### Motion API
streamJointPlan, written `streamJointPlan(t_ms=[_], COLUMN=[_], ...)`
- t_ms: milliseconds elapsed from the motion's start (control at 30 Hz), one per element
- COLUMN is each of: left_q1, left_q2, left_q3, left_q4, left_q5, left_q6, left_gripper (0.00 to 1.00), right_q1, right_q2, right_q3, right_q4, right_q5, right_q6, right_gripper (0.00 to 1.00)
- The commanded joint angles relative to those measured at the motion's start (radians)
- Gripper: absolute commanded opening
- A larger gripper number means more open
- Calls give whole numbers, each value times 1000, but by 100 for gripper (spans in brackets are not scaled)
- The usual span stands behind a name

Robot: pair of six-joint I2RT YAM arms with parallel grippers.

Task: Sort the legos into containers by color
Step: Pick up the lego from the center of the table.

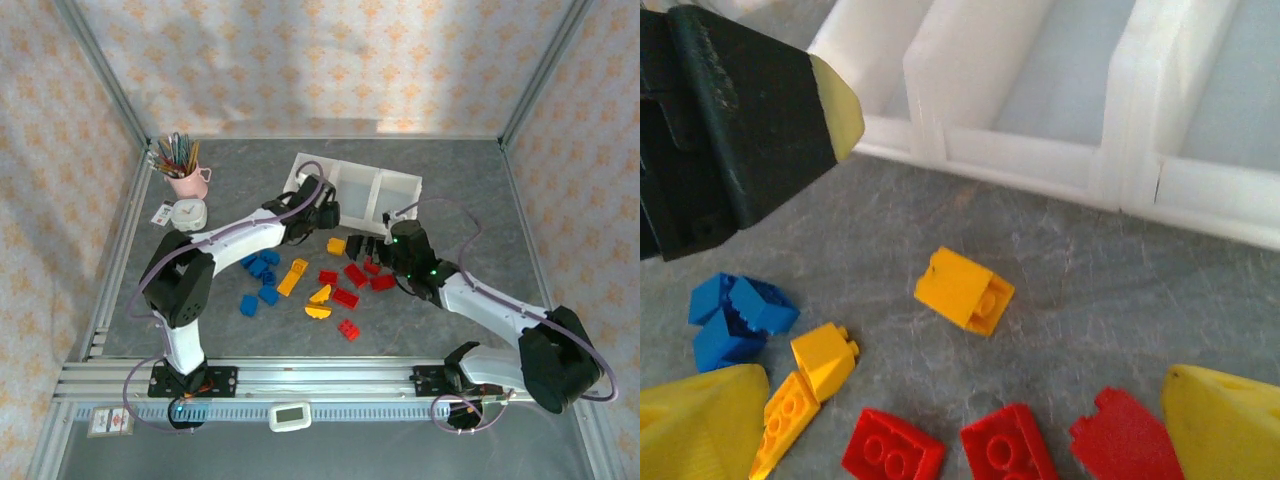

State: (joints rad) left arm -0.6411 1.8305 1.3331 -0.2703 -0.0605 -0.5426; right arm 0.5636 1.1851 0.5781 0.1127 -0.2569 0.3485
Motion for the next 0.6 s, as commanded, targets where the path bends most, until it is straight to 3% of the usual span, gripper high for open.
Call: streamJointPlan(t_ms=[0,333,567], left_q1=[-32,-84,-86], left_q2=[-2,121,197], left_q3=[-29,1,38], left_q4=[-25,-44,-55], left_q5=[-33,-28,-8], left_q6=[-38,-37,-30], left_gripper=[70,73,71], right_q1=[-13,-108,-113], right_q2=[-36,-37,-33], right_q3=[-39,-91,-103], right_q4=[-8,-26,-24], right_q5=[-58,-136,-129], right_q6=[5,10,11], right_gripper=[100,100,100])
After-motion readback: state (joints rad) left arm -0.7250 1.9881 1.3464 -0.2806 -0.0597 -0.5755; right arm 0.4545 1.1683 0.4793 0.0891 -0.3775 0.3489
